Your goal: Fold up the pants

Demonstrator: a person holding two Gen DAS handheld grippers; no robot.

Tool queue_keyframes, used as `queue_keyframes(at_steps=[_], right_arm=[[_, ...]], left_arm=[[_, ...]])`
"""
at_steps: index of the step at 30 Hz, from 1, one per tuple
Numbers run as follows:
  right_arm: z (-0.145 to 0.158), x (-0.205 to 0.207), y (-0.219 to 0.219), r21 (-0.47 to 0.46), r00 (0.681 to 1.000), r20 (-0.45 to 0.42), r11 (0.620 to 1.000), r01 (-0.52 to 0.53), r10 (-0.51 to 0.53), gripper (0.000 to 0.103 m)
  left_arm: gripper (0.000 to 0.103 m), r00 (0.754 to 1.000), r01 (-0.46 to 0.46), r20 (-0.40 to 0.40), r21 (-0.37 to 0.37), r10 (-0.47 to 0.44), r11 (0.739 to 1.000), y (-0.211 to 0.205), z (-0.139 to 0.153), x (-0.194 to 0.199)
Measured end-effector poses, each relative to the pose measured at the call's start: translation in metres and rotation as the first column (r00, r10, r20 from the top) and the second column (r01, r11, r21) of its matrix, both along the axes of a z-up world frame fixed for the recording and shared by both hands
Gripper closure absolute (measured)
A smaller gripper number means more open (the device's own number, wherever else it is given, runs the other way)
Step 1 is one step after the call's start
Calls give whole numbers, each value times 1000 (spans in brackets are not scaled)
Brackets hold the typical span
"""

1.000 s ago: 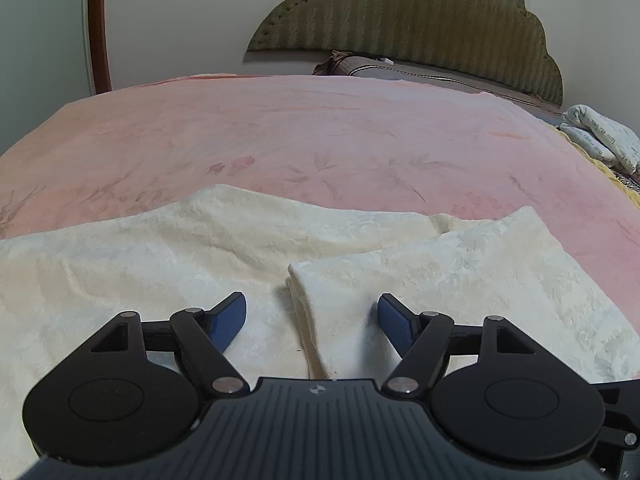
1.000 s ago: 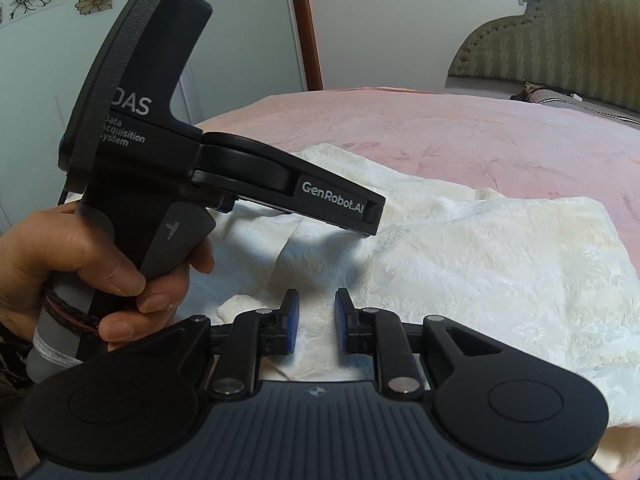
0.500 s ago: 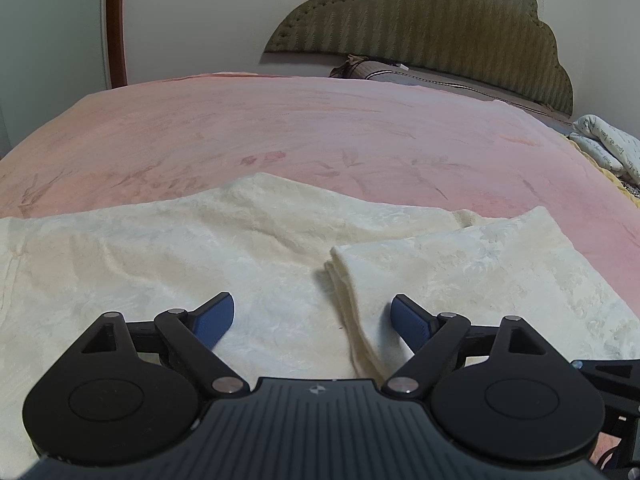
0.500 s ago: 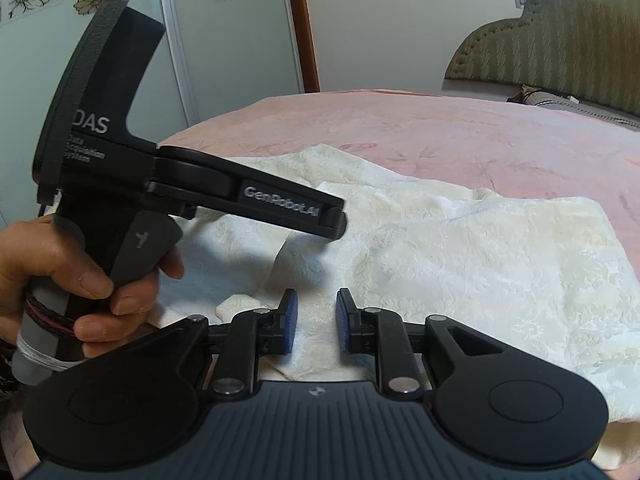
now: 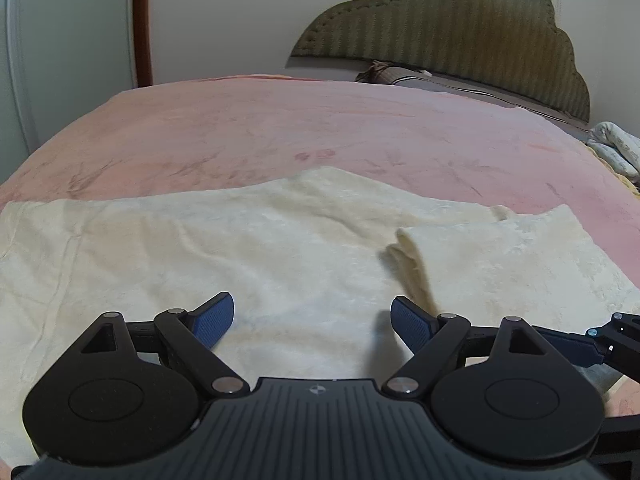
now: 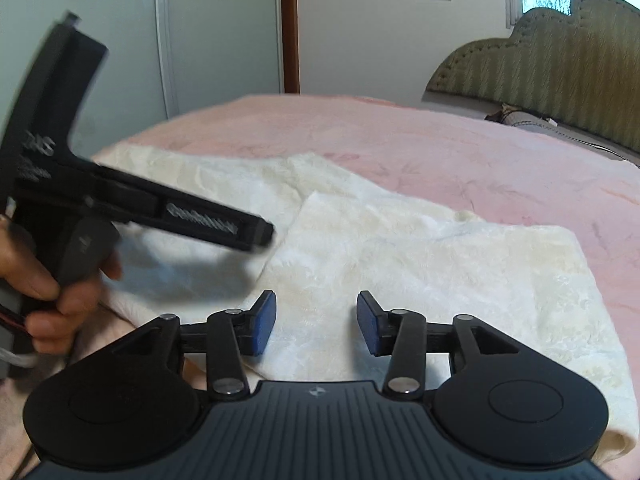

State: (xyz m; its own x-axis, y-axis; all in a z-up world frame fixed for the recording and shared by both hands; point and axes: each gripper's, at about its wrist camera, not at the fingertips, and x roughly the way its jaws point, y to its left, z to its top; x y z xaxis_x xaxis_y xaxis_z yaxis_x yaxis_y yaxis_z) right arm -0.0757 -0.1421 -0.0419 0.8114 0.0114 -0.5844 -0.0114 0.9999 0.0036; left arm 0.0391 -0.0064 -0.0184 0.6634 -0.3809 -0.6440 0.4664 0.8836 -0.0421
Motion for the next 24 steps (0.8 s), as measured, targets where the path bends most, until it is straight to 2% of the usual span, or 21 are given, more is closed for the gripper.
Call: queue_keyframes(at_steps=[3,6,9,11,15,18,22,24], right_arm=[[4,3,-1,-9,1000,-13,1000,5,-5,57],[13,3,8,-31,1000,20,1000,0,1,57],[20,3,32,-70,995,61,994,-79,83,57],[24,5,57,-136,983,81,979,-153,165,57],[19,8,107,-222,933,65,916,-333,355,57],[8,11,137,-274,894,23,863,-424,447,57],[-11,13,167,-382,856,-43,784,-490,514,57],[-20,15,179,-431,845,-58,750,-501,532,57]], left_arm=[[15,1000,-19,-16,-19,18,1000,14,1,2],[15,999,-50,-16,-35,50,998,31,7,1],[15,995,-100,-12,-60,99,993,57,16,0],[15,990,-143,-3,-72,143,987,78,21,-1],[15,966,-255,17,-88,257,963,128,32,-4],[15,935,-350,14,-106,353,931,170,38,-7],[15,888,-459,-58,-175,456,871,224,46,-11],[15,876,-483,-123,-230,467,845,248,50,-14]])
